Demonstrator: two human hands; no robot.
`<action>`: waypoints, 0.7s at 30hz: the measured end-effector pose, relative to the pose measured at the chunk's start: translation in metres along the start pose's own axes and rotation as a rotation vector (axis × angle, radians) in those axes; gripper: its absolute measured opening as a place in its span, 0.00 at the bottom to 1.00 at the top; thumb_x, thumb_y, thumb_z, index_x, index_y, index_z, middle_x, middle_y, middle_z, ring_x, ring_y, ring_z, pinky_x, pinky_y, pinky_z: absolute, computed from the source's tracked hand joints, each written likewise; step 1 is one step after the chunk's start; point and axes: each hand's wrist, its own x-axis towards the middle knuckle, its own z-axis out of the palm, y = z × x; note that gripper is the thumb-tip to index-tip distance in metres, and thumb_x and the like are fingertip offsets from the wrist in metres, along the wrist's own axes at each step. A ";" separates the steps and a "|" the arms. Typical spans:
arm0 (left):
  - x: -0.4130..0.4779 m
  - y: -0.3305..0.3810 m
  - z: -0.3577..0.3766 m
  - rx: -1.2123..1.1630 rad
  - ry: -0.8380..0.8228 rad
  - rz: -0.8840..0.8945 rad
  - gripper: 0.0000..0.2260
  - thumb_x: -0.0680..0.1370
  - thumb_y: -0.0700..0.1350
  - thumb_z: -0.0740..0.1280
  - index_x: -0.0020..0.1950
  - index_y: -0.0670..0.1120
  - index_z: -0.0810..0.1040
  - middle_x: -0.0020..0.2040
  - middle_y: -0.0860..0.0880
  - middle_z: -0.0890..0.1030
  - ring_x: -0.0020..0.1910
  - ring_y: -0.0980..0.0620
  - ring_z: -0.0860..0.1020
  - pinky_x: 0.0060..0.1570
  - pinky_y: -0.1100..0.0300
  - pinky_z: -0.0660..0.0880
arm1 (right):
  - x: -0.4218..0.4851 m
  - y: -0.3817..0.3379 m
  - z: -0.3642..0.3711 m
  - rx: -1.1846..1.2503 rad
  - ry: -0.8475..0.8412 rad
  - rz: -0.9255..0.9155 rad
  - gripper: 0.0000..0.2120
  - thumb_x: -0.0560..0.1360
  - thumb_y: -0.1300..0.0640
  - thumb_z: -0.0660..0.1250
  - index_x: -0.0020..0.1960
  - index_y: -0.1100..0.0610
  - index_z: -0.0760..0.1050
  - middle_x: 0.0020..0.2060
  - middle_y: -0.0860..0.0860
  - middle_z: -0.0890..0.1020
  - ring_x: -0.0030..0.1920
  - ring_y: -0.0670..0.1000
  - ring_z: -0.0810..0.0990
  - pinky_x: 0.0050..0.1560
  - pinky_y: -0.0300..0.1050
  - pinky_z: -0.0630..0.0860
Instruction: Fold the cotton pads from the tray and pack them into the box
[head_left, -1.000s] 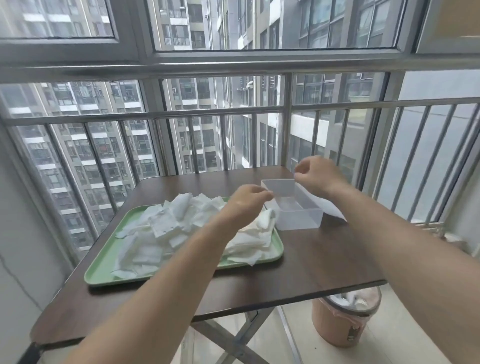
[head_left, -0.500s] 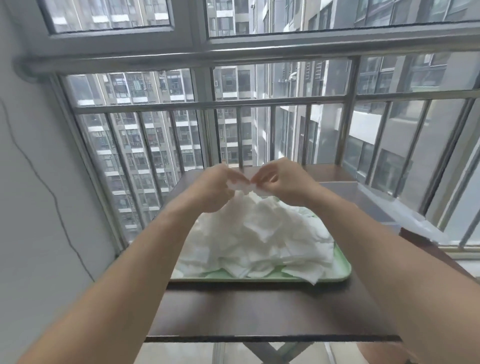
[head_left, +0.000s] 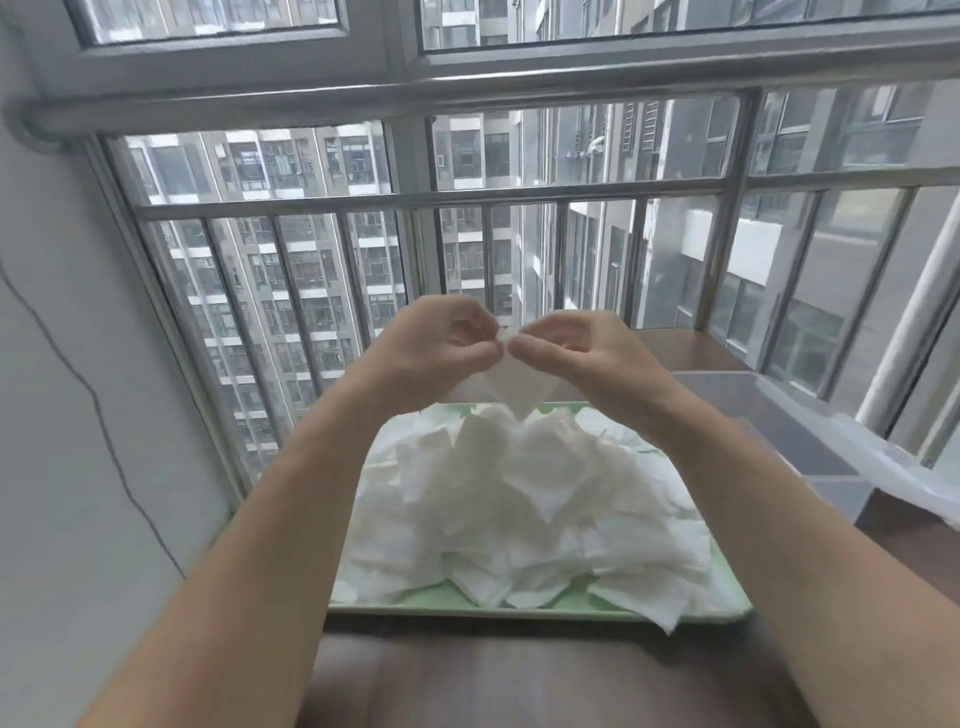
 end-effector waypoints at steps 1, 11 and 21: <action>-0.001 0.002 0.004 0.003 0.021 0.025 0.03 0.77 0.43 0.73 0.47 0.50 0.81 0.44 0.52 0.85 0.45 0.56 0.84 0.54 0.49 0.81 | -0.002 0.000 0.000 0.017 -0.005 0.016 0.15 0.73 0.45 0.74 0.53 0.54 0.84 0.45 0.46 0.86 0.46 0.41 0.84 0.44 0.31 0.77; -0.025 0.010 0.028 -0.592 0.092 -0.141 0.10 0.72 0.42 0.76 0.52 0.45 0.82 0.43 0.48 0.86 0.43 0.51 0.85 0.42 0.59 0.81 | -0.021 0.002 -0.010 0.246 0.048 0.112 0.15 0.70 0.48 0.74 0.50 0.58 0.83 0.40 0.53 0.87 0.40 0.53 0.85 0.42 0.49 0.78; -0.029 -0.004 0.024 -0.888 0.160 -0.343 0.06 0.78 0.38 0.67 0.55 0.41 0.79 0.45 0.44 0.80 0.42 0.45 0.83 0.39 0.55 0.81 | -0.030 0.009 -0.004 -0.386 -0.269 0.121 0.06 0.67 0.48 0.80 0.41 0.45 0.84 0.39 0.48 0.78 0.32 0.39 0.71 0.35 0.32 0.66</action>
